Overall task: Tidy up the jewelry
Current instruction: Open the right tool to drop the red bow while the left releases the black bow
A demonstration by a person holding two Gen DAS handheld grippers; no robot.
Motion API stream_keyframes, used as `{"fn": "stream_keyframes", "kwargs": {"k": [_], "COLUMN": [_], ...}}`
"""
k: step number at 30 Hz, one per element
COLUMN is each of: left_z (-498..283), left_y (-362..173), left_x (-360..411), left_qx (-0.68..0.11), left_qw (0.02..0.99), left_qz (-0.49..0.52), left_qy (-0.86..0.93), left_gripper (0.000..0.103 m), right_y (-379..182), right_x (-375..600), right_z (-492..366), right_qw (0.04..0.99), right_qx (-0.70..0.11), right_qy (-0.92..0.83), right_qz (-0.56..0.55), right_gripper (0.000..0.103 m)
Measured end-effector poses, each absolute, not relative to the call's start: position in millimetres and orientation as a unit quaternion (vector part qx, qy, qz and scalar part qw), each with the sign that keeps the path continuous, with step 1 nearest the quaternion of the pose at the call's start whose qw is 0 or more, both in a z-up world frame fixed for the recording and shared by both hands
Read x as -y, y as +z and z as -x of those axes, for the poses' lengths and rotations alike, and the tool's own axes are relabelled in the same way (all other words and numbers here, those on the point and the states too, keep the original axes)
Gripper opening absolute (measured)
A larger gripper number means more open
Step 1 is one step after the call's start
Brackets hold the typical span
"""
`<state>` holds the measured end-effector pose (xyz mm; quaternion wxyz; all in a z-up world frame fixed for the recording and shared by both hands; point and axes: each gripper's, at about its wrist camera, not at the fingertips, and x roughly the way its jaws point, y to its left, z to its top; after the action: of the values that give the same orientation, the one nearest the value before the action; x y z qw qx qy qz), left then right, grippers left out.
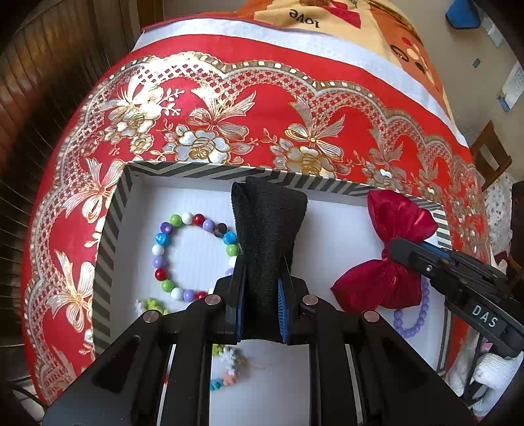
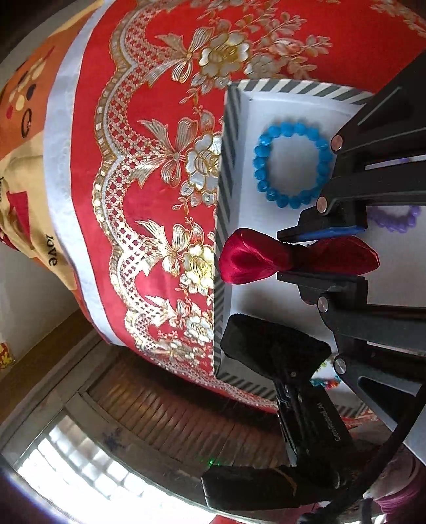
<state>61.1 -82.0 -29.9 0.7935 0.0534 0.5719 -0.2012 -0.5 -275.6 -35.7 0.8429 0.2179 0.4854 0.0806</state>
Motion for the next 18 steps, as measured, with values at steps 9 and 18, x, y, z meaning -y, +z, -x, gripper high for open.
{"fn": "stream_keyframes", "kwargs": {"k": [9, 18], "left_z": [-67.5, -62.4], "left_y": [-35.7, -23.4], "left_x": [88.3, 77.2], "left_qx": [-0.573, -0.563], "left_qw": [0.795, 0.804], "left_qz": [-0.041, -0.041], "left_qy": [-0.197, -0.187], "left_gripper": [0.040, 0.047], "right_y": [-48.6, -35.1], "right_x": [273.1, 278.5], "right_z": [-14.5, -1.3], "right_qw": [0.848, 0.854], "right_qx": [-0.490, -0.475], "right_qy": [0.078, 0.075], "right_qz": [-0.186, -0.199], "right_gripper": [0.020, 0.035]}}
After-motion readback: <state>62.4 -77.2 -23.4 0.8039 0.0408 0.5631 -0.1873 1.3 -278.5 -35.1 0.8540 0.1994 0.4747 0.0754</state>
